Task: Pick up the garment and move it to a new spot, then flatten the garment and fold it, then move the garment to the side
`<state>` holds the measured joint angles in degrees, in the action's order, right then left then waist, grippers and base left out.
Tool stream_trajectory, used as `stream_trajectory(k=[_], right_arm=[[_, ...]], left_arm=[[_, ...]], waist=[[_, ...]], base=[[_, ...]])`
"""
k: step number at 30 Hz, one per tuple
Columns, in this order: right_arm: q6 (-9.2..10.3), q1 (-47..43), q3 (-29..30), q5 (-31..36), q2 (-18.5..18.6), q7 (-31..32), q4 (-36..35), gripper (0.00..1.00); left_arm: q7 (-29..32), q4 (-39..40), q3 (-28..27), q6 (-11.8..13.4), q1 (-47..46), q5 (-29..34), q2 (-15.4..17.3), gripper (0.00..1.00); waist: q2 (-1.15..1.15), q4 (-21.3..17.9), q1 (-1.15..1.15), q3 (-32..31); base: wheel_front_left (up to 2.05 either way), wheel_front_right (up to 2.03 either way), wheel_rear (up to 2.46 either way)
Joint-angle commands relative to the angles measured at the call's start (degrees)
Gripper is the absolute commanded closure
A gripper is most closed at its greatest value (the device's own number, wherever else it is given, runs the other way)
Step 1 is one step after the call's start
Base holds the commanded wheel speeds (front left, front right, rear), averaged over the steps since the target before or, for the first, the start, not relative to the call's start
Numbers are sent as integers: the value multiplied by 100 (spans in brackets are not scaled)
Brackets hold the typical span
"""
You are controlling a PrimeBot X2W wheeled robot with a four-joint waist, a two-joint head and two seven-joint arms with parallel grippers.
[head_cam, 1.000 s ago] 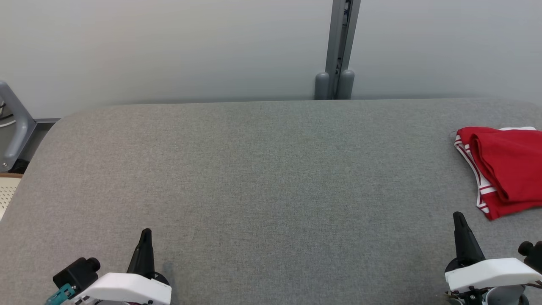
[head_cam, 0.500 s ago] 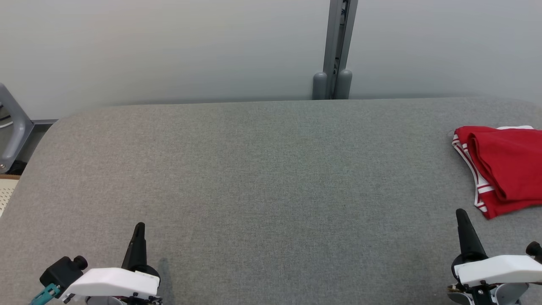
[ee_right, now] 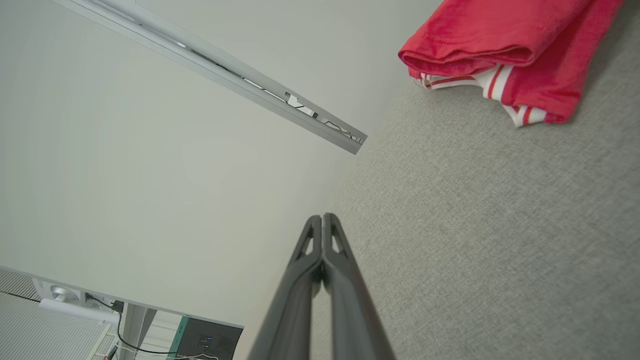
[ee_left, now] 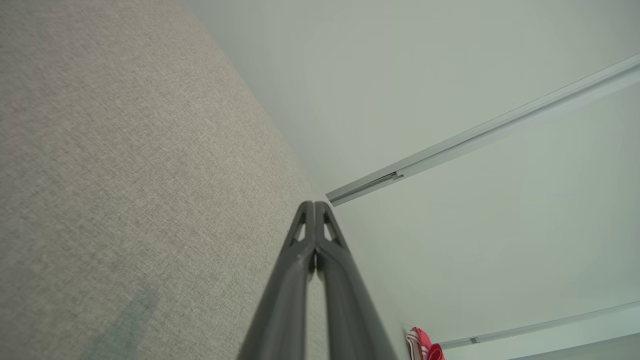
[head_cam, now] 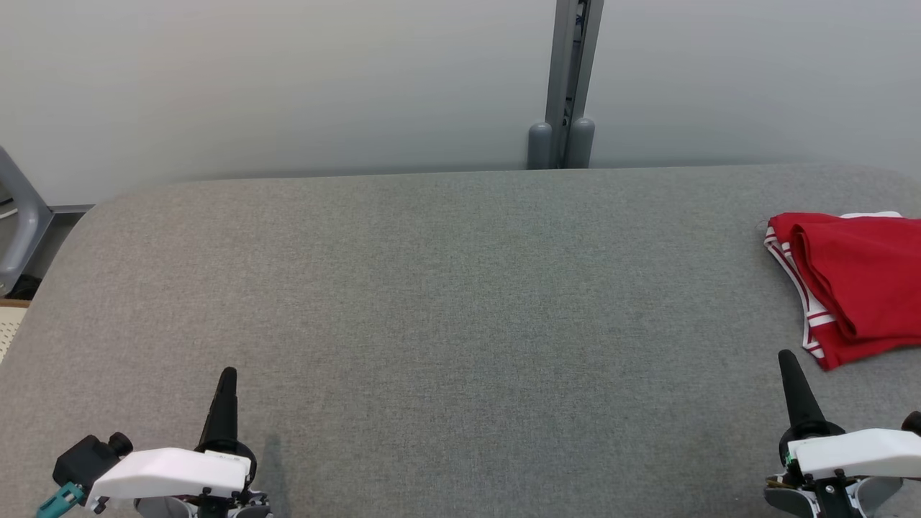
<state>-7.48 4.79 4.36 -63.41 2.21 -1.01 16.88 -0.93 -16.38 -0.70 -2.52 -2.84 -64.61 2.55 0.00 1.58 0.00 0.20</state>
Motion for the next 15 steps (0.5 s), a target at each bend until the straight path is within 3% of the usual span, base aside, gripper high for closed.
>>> stream_trajectory(k=[1, 15], right_arm=[[-2, 129, 29, -182, 53, 54, -97, 100], [-2, 134, 85, -949, 65, 260, -152, 100]], left_arm=[[41, 80, -57, -59, -178, -171, 31, 100], [246, 127, -215, -185, -233, -908, 36, 100]], waist=[[0, -4, 0, 0], [0, -40, 0, 0]], base=[[0, 0, 0], [0, 0, 0]])
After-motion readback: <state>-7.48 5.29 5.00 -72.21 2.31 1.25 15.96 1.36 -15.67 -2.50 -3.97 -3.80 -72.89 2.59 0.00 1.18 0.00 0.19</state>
